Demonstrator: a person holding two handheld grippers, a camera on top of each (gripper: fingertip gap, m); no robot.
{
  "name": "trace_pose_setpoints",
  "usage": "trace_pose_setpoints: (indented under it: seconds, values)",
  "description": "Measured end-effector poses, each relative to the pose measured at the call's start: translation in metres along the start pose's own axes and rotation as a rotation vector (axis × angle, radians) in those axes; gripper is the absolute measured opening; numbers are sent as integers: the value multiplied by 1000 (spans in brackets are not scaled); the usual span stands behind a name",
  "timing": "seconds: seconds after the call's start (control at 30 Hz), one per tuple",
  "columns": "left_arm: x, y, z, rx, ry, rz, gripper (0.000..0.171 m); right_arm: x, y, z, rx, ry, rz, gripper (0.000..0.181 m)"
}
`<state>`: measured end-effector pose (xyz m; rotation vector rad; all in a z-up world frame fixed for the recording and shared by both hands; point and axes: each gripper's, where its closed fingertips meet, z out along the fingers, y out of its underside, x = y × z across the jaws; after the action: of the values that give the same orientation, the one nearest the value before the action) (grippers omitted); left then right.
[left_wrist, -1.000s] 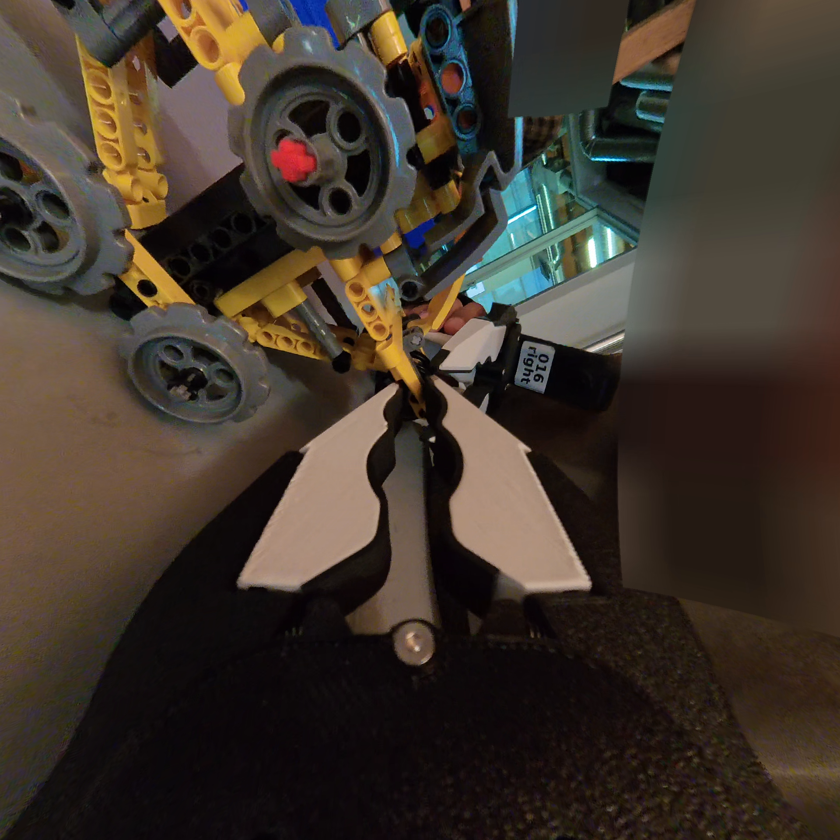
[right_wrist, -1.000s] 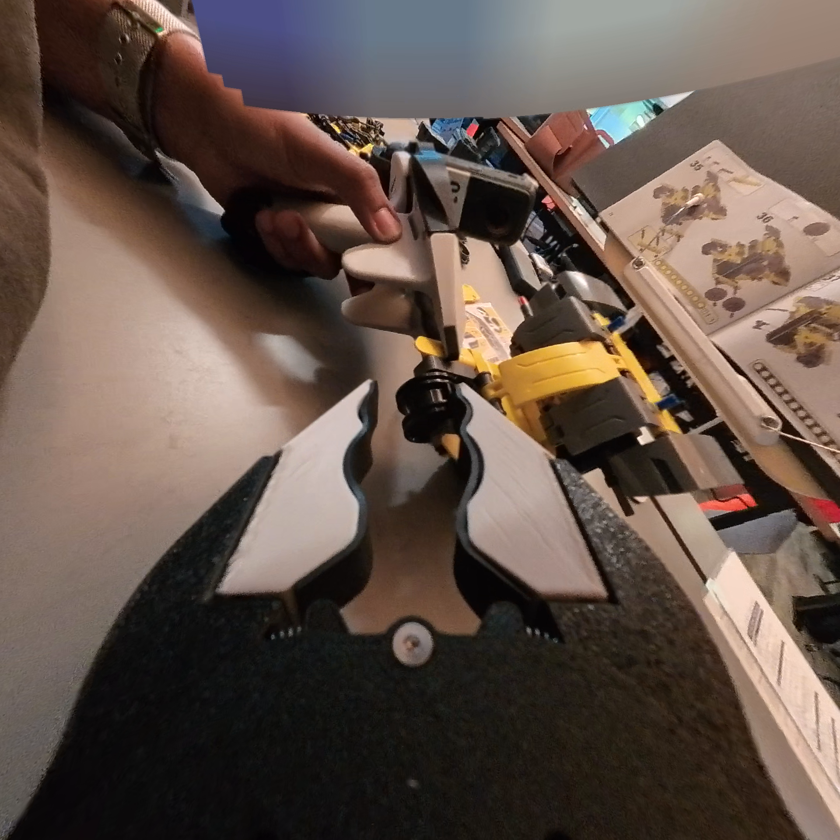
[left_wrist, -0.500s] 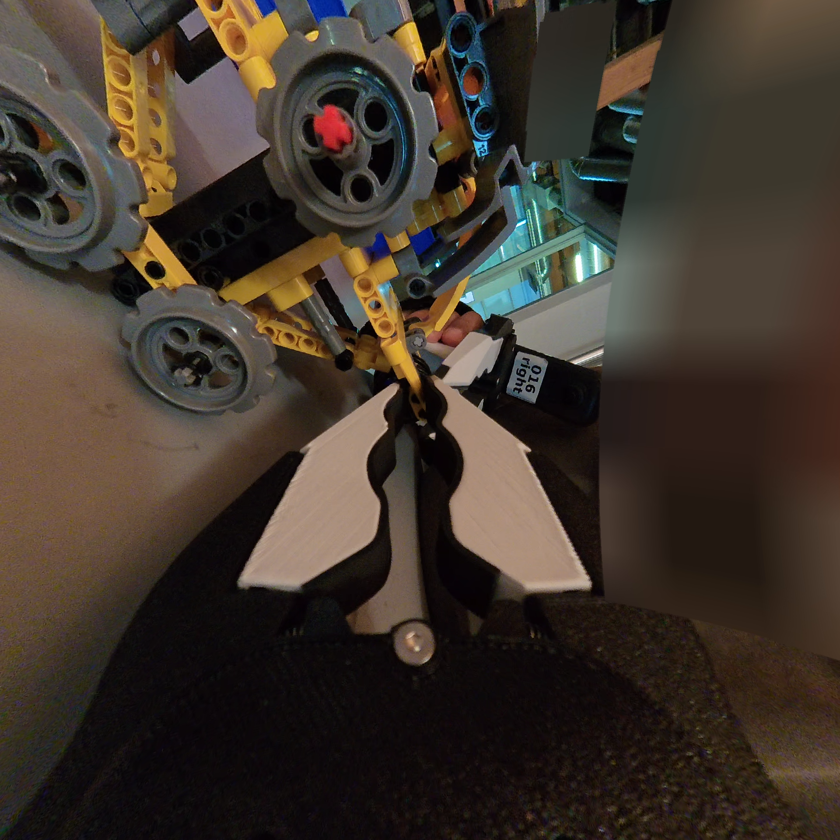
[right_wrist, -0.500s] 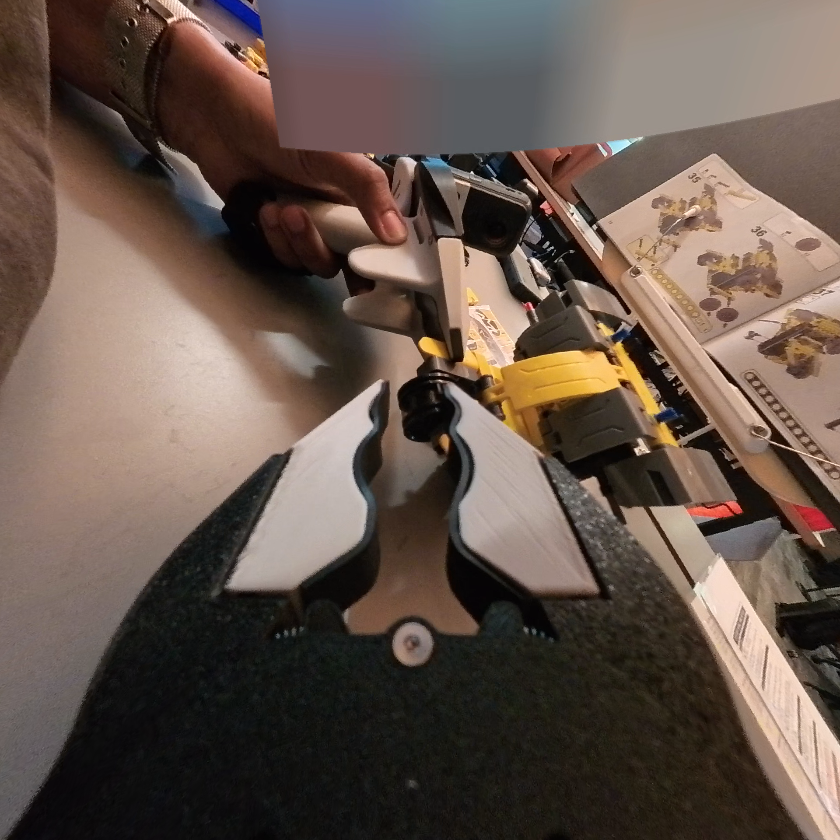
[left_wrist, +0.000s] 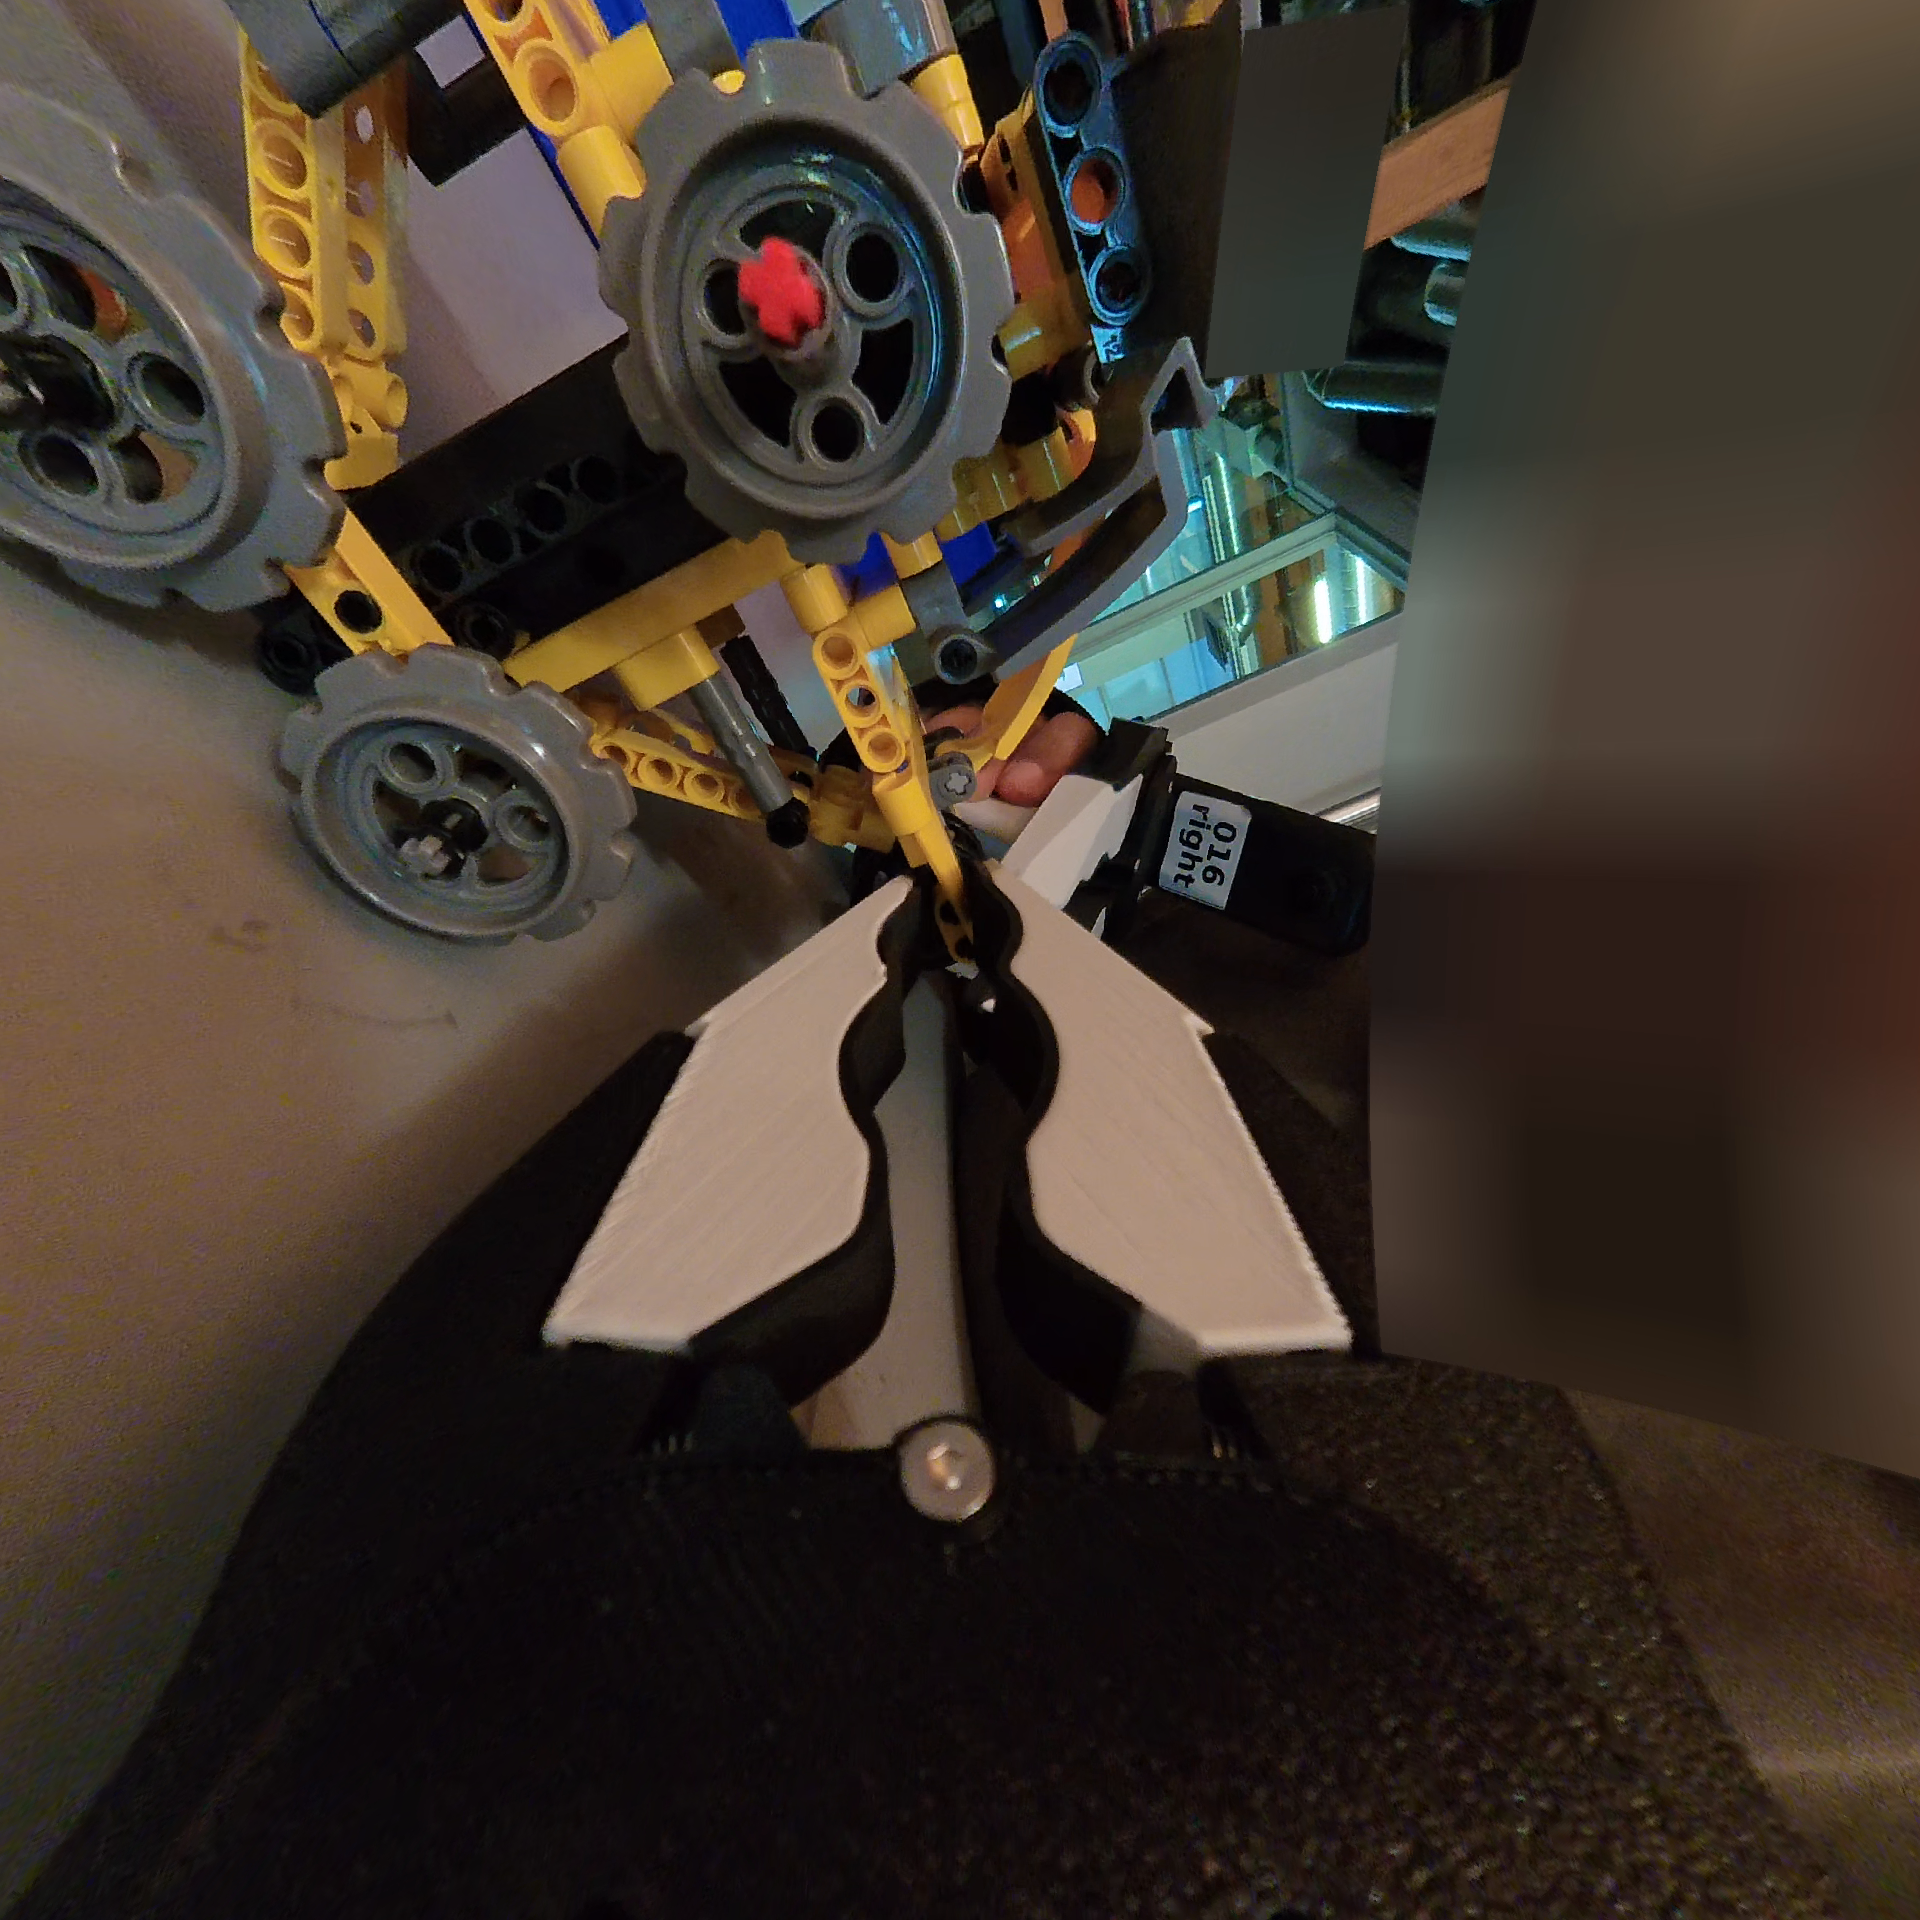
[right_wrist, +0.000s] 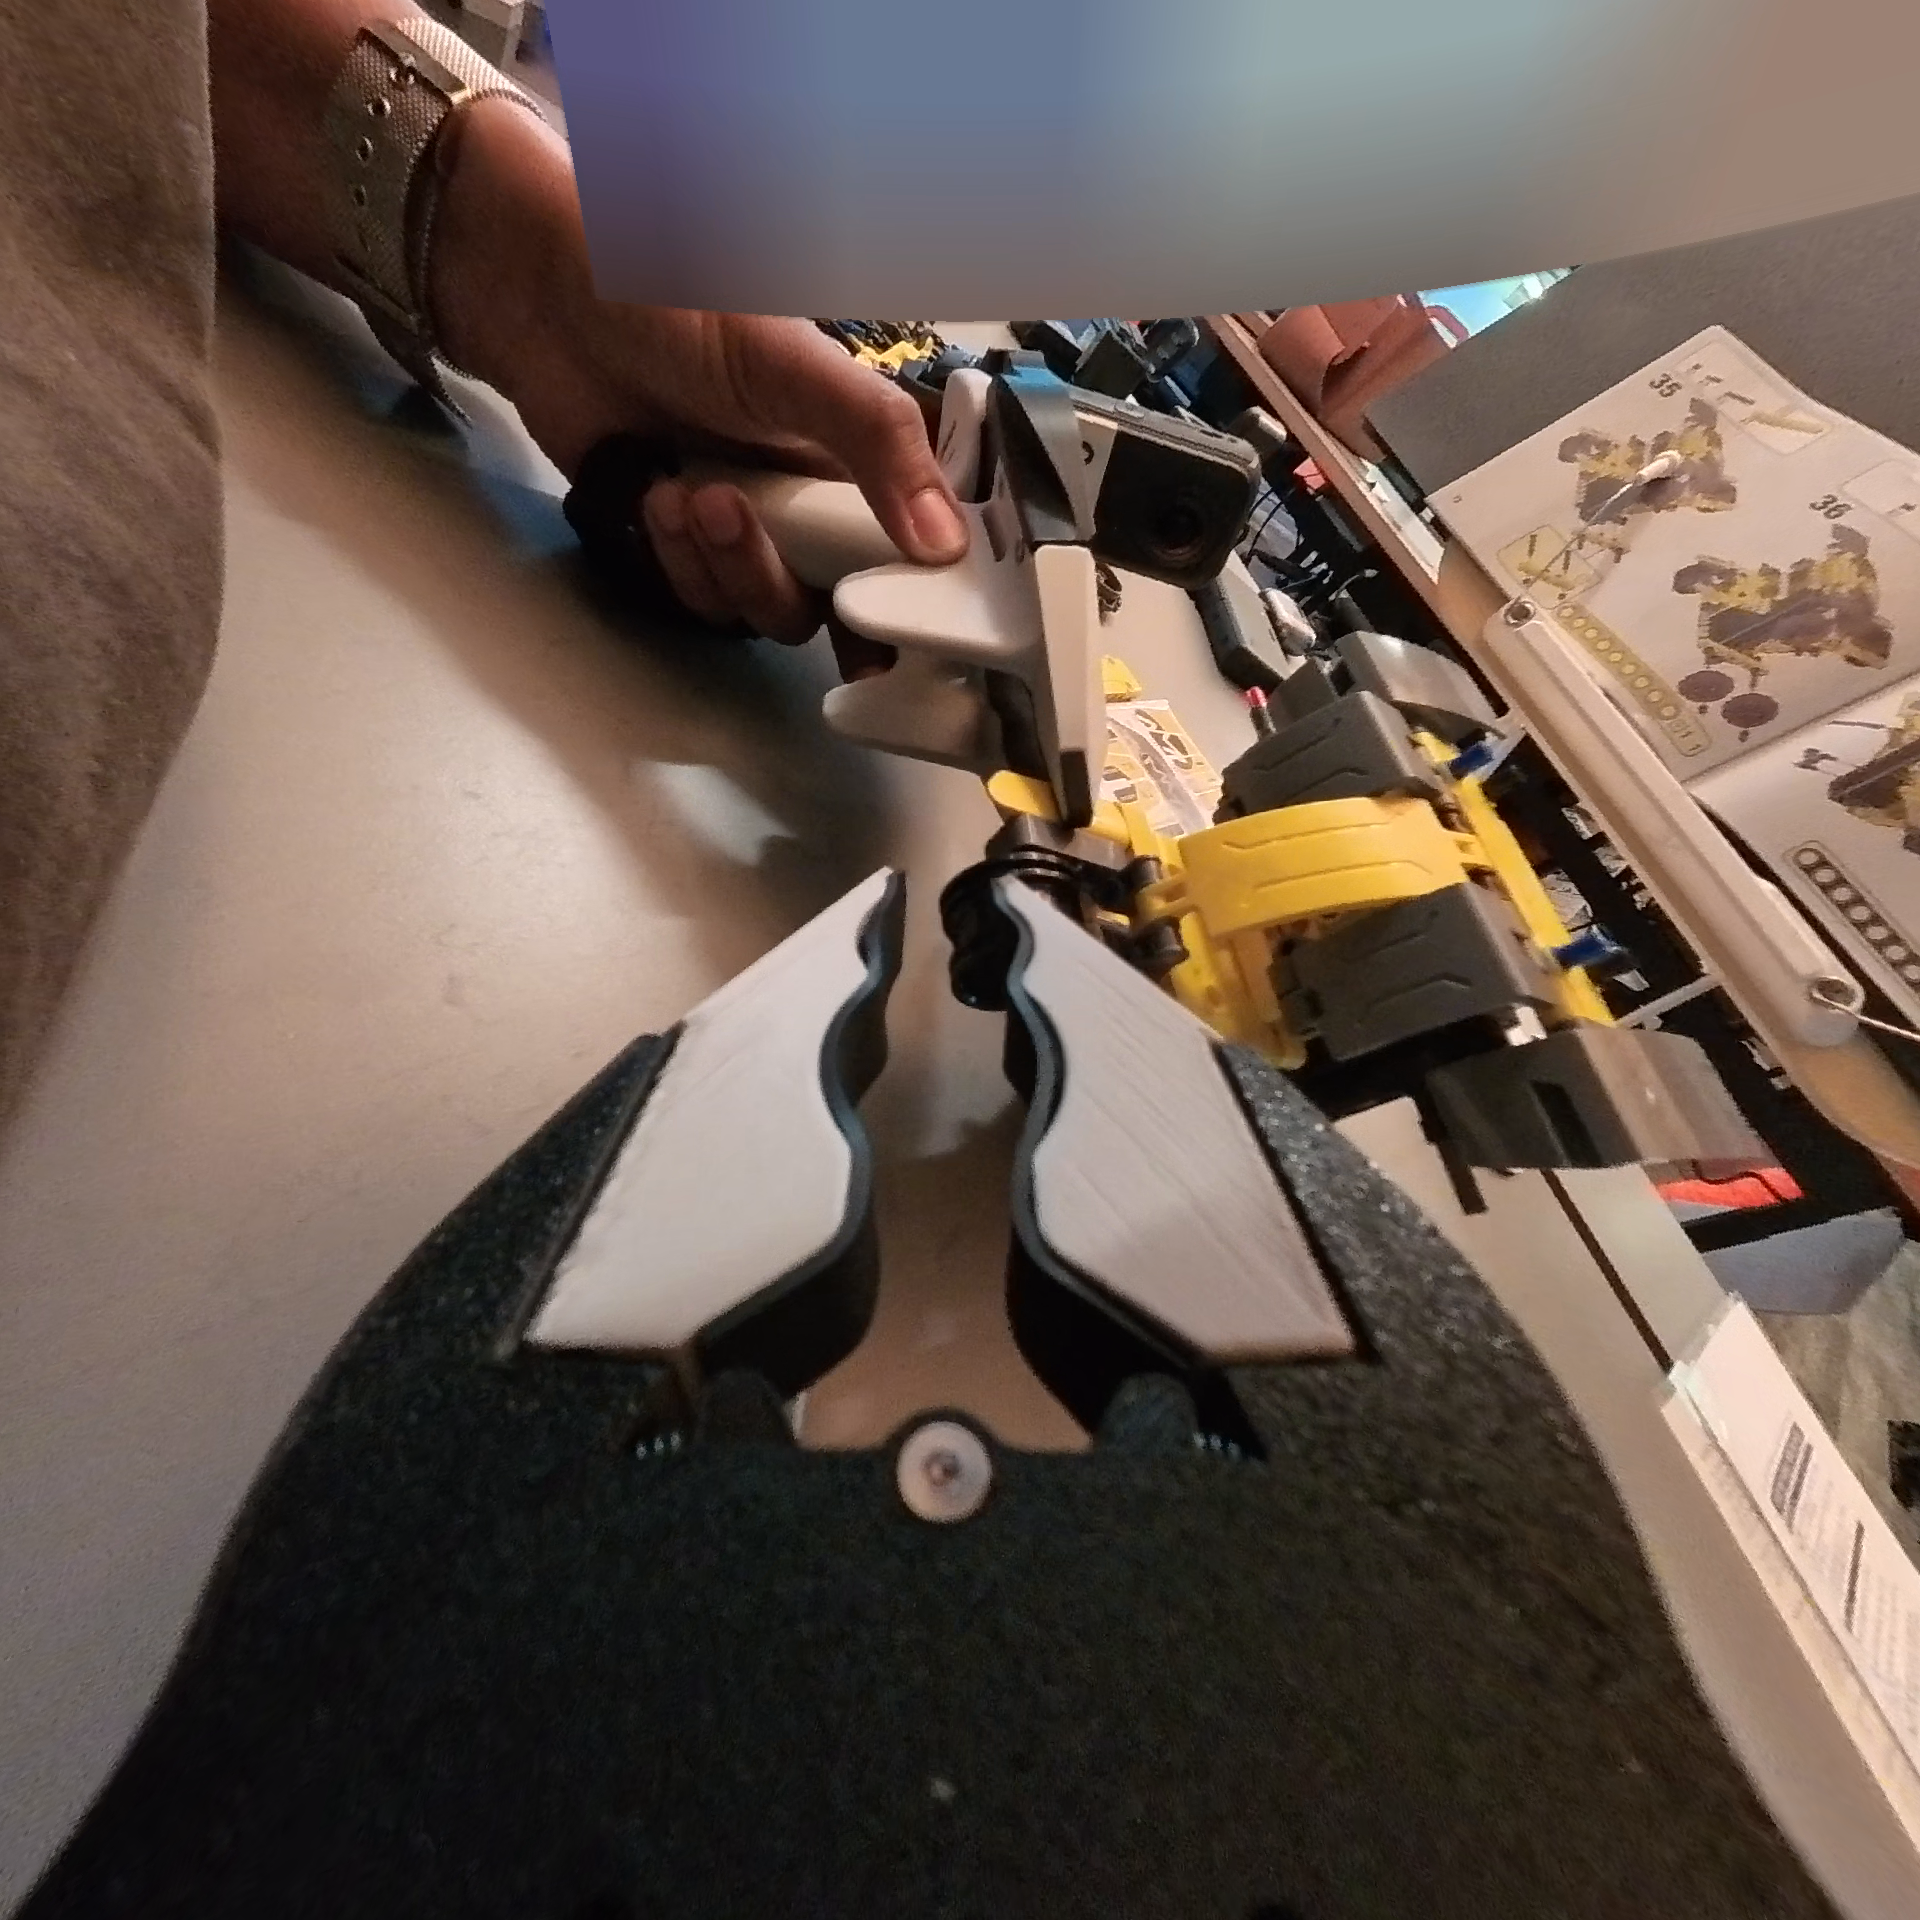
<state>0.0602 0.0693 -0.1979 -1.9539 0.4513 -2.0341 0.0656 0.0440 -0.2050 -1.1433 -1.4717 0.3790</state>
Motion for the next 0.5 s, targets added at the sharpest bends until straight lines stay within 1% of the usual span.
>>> trace_pose_setpoints:
  seconds: [0.03,0.37,0.43,0.5]
  values:
    - [0,0,0,2,1,-1,6,0,0,0,0,0,-1,15]
    - [0,-2,-1,11,6,-8,7,-4,1,2,-5,-25,-2,13]
    - [0,-1,-1,10,8,-8,6,-3,0,1,8,-26,15,13]
    - [0,-1,-1,8,8,-9,7,3,-5,-2,43,-14,54,17]
